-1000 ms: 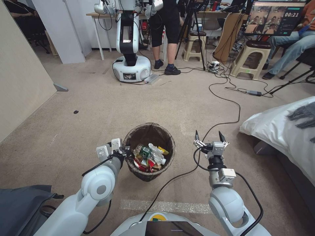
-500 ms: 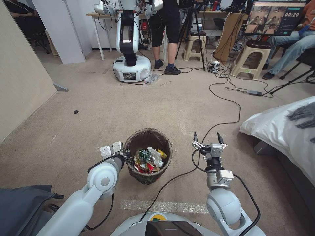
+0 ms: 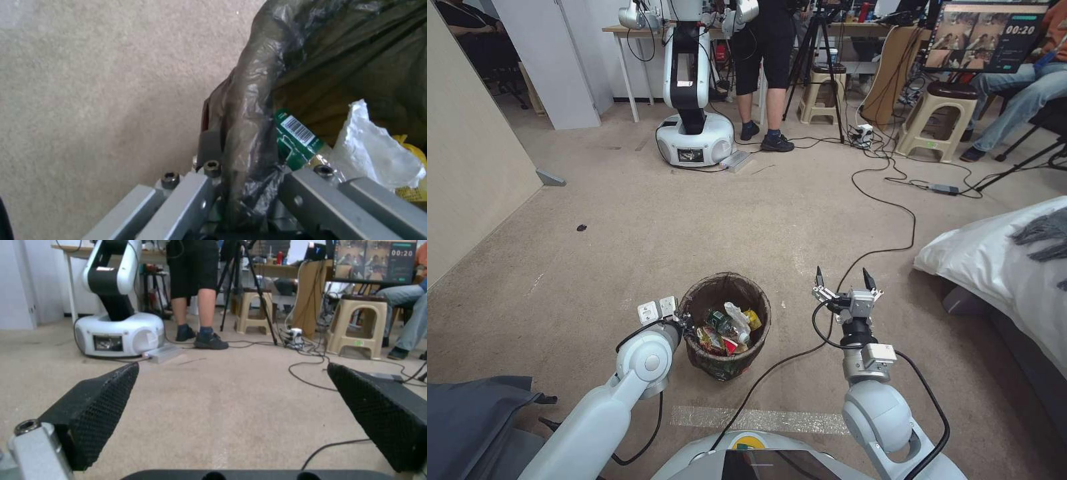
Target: Pick up the trash bin, then pick up the garbage from the floor and place it into the trash bin.
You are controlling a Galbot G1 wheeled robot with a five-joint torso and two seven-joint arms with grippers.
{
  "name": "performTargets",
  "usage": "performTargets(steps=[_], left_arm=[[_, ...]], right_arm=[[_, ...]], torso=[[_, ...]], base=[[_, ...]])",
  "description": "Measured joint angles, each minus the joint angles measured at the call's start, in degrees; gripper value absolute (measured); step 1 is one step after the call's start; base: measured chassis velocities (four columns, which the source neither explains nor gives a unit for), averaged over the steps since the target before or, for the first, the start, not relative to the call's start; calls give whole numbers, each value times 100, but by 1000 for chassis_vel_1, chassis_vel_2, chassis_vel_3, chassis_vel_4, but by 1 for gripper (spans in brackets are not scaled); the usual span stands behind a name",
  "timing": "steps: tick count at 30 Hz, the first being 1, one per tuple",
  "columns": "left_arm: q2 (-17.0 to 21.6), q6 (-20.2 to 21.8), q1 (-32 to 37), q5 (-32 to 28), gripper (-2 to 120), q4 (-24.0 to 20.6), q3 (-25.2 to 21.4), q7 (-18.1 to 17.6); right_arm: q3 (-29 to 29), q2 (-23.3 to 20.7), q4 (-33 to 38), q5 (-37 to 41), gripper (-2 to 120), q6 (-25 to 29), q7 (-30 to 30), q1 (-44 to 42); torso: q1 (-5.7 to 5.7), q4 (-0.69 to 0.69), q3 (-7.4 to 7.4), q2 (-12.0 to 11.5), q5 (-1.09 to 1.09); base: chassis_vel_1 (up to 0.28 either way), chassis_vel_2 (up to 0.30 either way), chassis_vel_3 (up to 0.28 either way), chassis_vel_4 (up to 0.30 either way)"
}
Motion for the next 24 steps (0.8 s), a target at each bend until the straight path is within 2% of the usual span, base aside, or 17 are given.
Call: performTargets(steps=[24], left_arm=[[-151, 6, -56, 132, 0, 296, 39, 94]], right_arm=[[-78, 37, -22, 3, 100, 9, 6, 23]], torso=[[-1, 2, -2, 2, 6]], base=[[0, 0, 0, 0]])
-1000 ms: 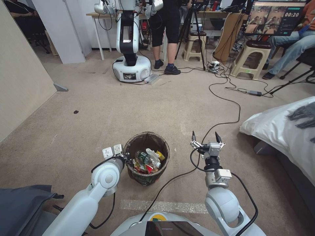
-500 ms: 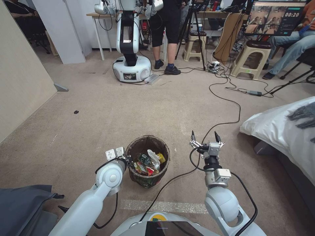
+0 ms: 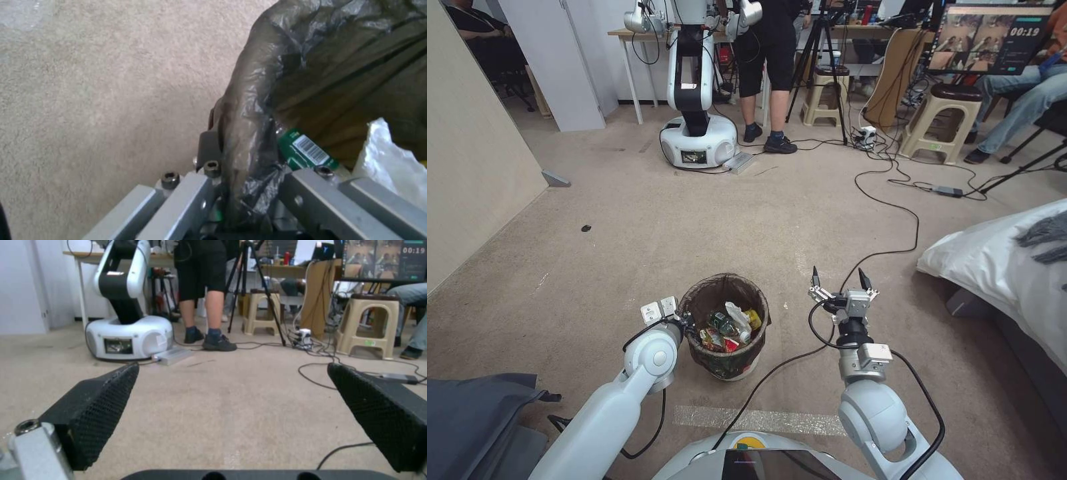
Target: Pick up the trash bin, then pick up the garbage from the floor and place it into the trash bin.
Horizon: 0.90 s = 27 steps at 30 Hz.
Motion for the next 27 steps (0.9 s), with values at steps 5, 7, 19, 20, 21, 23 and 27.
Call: performTargets(steps=[5, 7, 19, 20, 21, 23, 27], left_arm=[[-34, -7, -24, 87, 0, 152, 3, 66], [-44, -13, -29, 115, 0, 196, 4, 89], [-41, -25, 30, 243, 23, 217, 8, 140], [-41, -25, 30, 243, 23, 217, 8, 140], [-41, -35, 43, 260, 29, 195, 8, 160], [-39, -68, 59, 274, 37, 149, 9, 216], [-31, -117, 69, 276, 48, 77, 20, 298]], right_arm=[[-35, 5, -10, -3, 100, 0, 0, 21], [-45, 4, -12, -4, 100, 0, 0, 29], [-113, 35, -24, -32, 100, -2, -1, 24], [-113, 35, -24, -32, 100, -2, -1, 24], [-114, 35, -24, -34, 100, -3, -3, 21], [-114, 35, -31, -45, 100, 0, -4, -2], [-122, 59, -32, -62, 100, 8, -6, -20]], torso=[[-1, 0, -2, 2, 0], [-1, 0, -2, 2, 0], [0, -1, 2, 0, -4], [0, -1, 2, 0, -4], [0, 0, 3, -1, -5], [1, -2, 4, -2, -8], [1, -3, 6, -3, -11]], base=[[0, 0, 0, 0], [0, 0, 0, 0], [0, 0, 0, 0], [0, 0, 0, 0], [0, 0, 0, 0], [0, 0, 0, 0], [0, 0, 0, 0]])
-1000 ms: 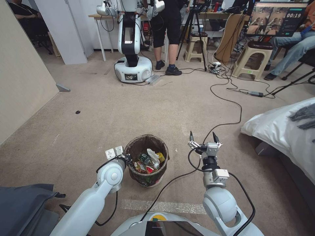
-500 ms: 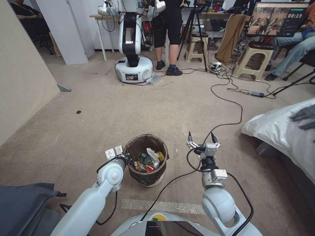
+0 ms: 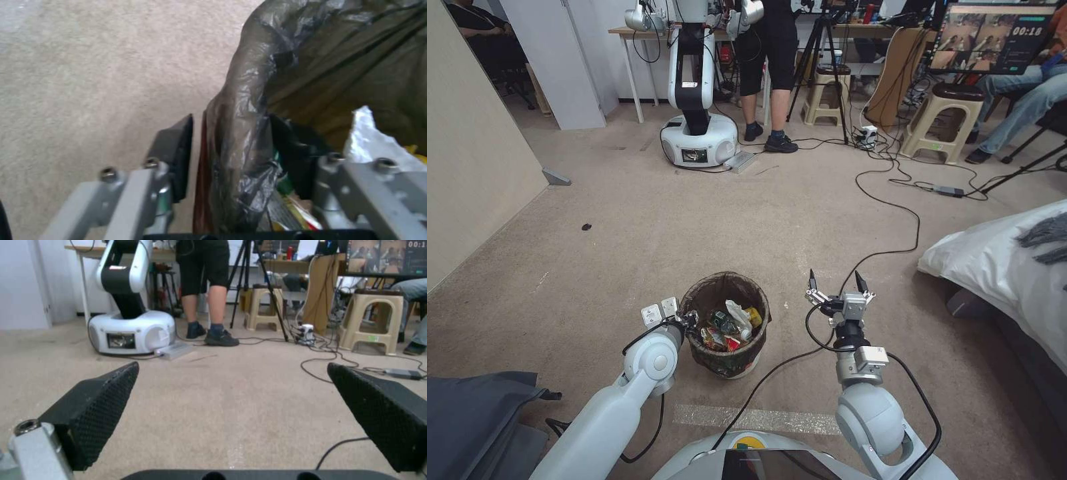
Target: Pick up the trash bin, then pick up the garbage from the floor and place it into the trash bin.
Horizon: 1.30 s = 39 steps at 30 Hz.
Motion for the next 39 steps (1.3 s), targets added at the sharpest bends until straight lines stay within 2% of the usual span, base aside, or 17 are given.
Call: performTargets(steps=[2, 3, 5, 7, 9, 13, 24, 26, 28, 29, 30, 31, 32, 34, 35, 37, 39], left_arm=[[-2, -112, -2, 62, 59, -54, 15, 119], [-2, -112, -2, 62, 59, -54, 15, 119], [-14, -211, -33, 114, 70, -84, 27, 245], [-18, -239, -50, 131, 74, -97, 49, 286], [-31, -320, -116, 168, 86, -129, 52, 375], [-43, -381, -163, 209, 98, -182, 52, 447], [-54, -770, -226, 843, 100, -270, 49, 1034], [-51, -975, -187, 1520, 100, -336, 38, 1317], [-34, -1258, -81, 2549, 100, -430, -54, 1614], [-34, -1258, -81, 2549, 100, -430, -54, 1614], [-32, -1417, 16, 3154, 100, -476, -131, 1714], [-40, -1568, 133, 3632, 100, -519, -213, 1758], [-40, -1568, 133, 3632, 100, -519, -213, 1758], [-103, -1839, 441, 4517, 100, -588, -435, 1763], [-103, -1839, 441, 4517, 100, -588, -435, 1763], [-203, -2021, 704, 5380, 100, -592, -722, 1730], [-243, -2035, 833, 5601, 100, -622, -831, 1703]], right_arm=[[-14, 23, -5, -16, 100, 8, -4, -8], [-14, 23, -5, -16, 100, 8, -4, -8], [-26, 34, -15, -29, 100, 14, -5, -13], [-29, 38, -17, -30, 100, 14, -6, -14], [-41, 57, -24, -34, 100, 15, -8, -12], [-81, 92, -37, -46, 100, 15, -12, -3], [-160, 194, -102, -87, 100, 18, -23, 19], [-143, 213, -117, -92, 100, 44, -32, 44], [-84, 226, -135, -85, 100, 64, -33, 74], [-84, 226, -135, -85, 100, 64, -33, 74], [-35, 235, -148, -84, 100, 76, -37, 85], [33, 251, -160, -84, 100, 89, -44, 96], [33, 251, -160, -84, 100, 89, -44, 96], [211, 302, -161, -96, 100, 92, -71, 99], [211, 302, -161, -96, 100, 92, -71, 99], [401, 391, -161, -97, 100, 66, -73, 86], [474, 434, -165, -96, 100, 53, -73, 89]], torso=[[0, 0, 1, -1, -3], [0, 0, 1, -1, -3], [1, -1, 1, -2, -4], [1, 0, 1, -2, -3], [1, -1, 0, -2, -1], [1, -2, -2, -2, 2], [1, 0, -3, 0, 4], [1, 1, -3, 0, 4], [1, 0, -4, 0, 5], [1, 0, -4, 0, 5], [1, 0, -4, 0, 5], [0, 1, -4, 0, 5], [0, 1, -4, 0, 5], [0, 2, -4, 0, 5], [0, 2, -4, 0, 5], [0, 1, -4, 1, 5], [0, 0, -4, 1, 5]], base=[[0, 0, 0, 0], [0, 0, 0, 0], [0, 0, 0, 0], [0, 0, 0, 0], [0, 0, 0, 0], [0, 0, 0, 0], [0, 0, 0, 0], [0, 0, 0, 0], [0, 0, 0, 0], [0, 0, 0, 0], [0, 0, 0, 0], [0, 0, 0, 0], [0, 0, 0, 0], [0, 0, 0, 0], [0, 0, 0, 0], [0, 0, 0, 0], [0, 0, 0, 0]])
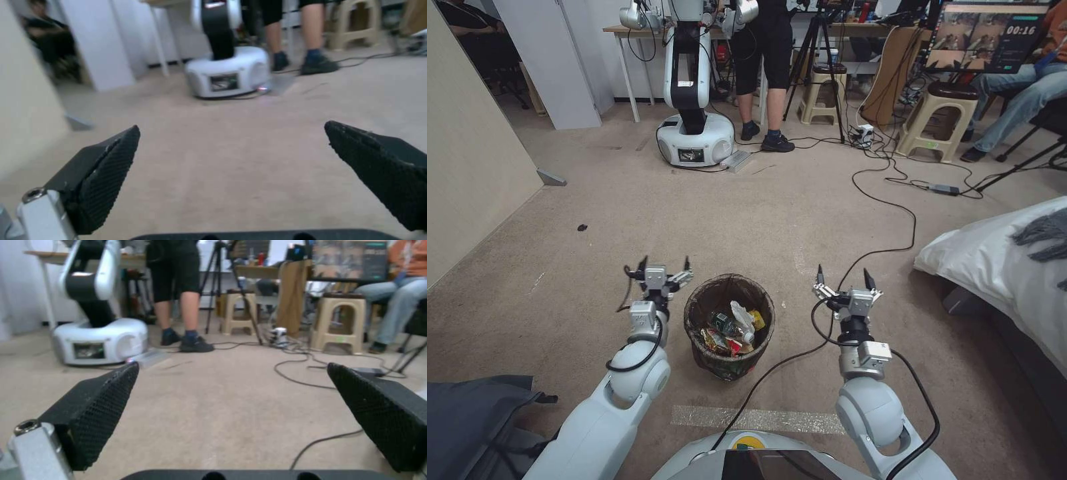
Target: Pick up the trash bin, then pick up the garbage from the floor and place it into the trash bin.
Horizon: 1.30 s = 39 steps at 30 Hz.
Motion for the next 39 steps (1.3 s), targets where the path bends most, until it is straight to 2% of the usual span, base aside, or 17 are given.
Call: performTargets(steps=[6, 17, 39], left_arm=[[-318, -139, 775, 458, 100, -115, -334, -163], [-878, -394, 1169, 784, 100, -14, -284, -280], [-956, -338, 1216, 903, 100, 15, -223, -289]], right_arm=[[208, 131, -118, -18, 100, -16, -14, 41], [230, 310, -354, -313, 100, 260, -157, -91], [277, 315, -342, -420, 100, 261, -142, -156]], torso=[[0, 2, 0, 0, 0], [0, 0, 0, 1, 0], [0, 1, 0, 1, 0]], base=[[0, 0, 0, 0], [0, 0, 0, 0], [0, 0, 0, 0]])
